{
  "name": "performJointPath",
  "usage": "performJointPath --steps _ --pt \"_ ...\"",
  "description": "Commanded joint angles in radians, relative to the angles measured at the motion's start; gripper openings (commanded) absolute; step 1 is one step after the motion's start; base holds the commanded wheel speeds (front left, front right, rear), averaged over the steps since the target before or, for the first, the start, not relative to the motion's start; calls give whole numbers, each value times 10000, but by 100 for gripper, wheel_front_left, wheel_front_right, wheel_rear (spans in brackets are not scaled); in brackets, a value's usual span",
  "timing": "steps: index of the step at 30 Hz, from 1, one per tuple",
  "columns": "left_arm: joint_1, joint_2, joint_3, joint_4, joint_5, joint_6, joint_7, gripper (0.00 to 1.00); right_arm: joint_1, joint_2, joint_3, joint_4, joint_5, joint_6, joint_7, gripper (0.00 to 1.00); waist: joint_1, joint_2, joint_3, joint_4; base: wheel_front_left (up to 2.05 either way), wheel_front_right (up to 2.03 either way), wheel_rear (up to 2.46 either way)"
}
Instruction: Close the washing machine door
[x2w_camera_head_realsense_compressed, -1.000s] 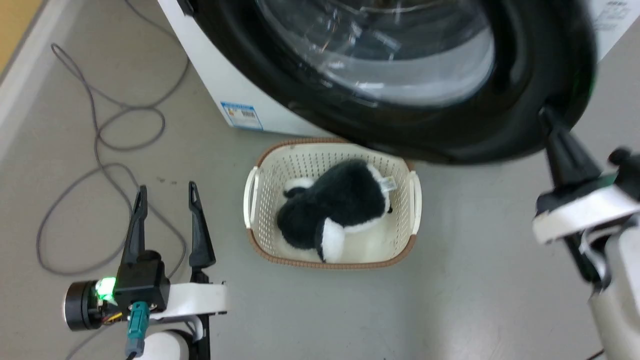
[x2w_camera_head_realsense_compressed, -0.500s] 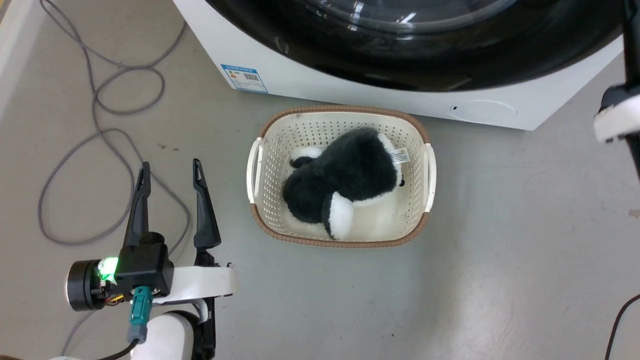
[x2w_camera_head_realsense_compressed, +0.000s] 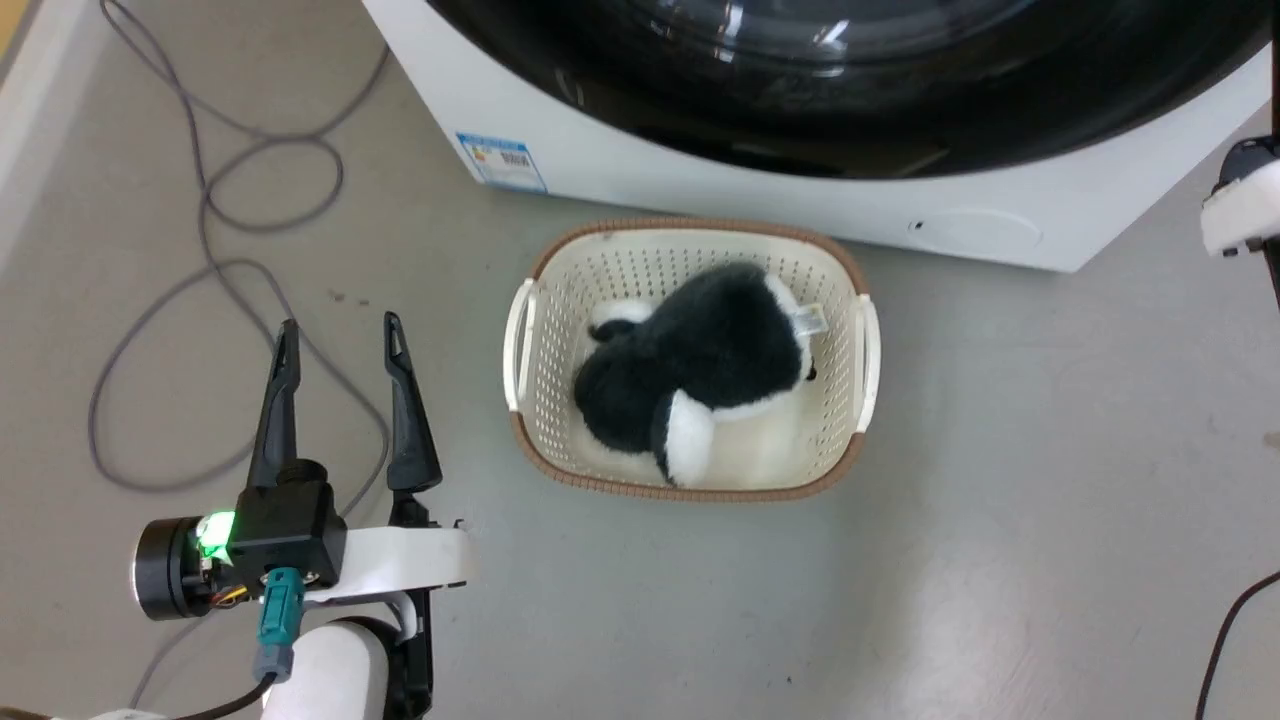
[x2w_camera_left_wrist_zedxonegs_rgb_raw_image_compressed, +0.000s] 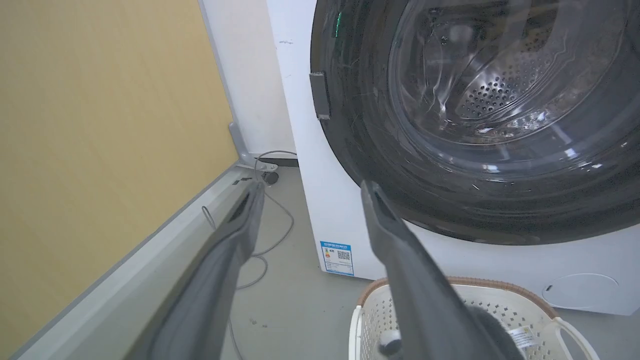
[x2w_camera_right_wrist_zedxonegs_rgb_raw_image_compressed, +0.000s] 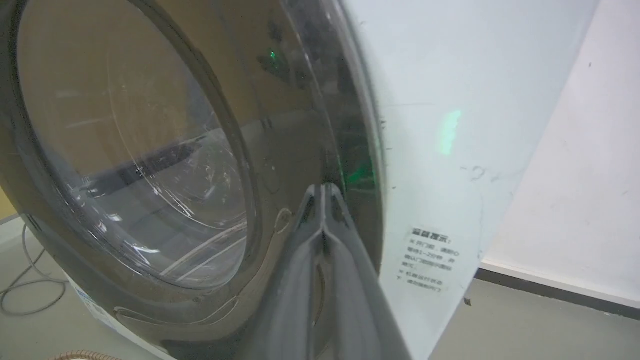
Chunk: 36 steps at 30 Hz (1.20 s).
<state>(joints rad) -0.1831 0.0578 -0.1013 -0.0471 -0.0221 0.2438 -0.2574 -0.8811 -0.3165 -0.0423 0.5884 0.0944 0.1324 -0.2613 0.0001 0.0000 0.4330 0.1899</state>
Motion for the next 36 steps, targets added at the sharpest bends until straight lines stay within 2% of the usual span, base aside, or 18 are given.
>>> performJointPath --steps 1,12,18,25,26,27,36 --pt "68 -10 65 28 -33 28 -43 100 347 79 -115 -345 -24 -17 -5 0 -1 0 -273 -68 0 0 0" --pt "678 293 454 284 74 -46 -43 100 2975 1011 -366 -3213 -626 -17 -5 0 -1 0 -1887 -848 0 0 0" --pt "1074 396 486 450 95 -114 -44 100 4570 1787 -599 -3825 -1110 -17 -5 0 -1 0 -2660 -1229 0 0 0" --pt "1715 472 449 661 110 -182 -44 100 6321 2479 -580 -4118 -879 -17 -5 0 -1 0 -3506 -1555 0 0 0" --pt "1815 481 447 684 112 -184 -44 100 6524 2530 -519 -4096 -768 -17 -5 48 -1 0 -3616 -1609 0 0 0" --pt "1915 489 456 697 113 -174 -44 100 6711 2567 -464 -4097 -714 -17 -5 100 -1 0 -3710 -1664 0 0 0" --pt "2526 449 375 603 -129 -522 -44 100 8233 2658 -302 -4552 129 -17 -5 100 -1 0 -4261 -2076 0 0 0"
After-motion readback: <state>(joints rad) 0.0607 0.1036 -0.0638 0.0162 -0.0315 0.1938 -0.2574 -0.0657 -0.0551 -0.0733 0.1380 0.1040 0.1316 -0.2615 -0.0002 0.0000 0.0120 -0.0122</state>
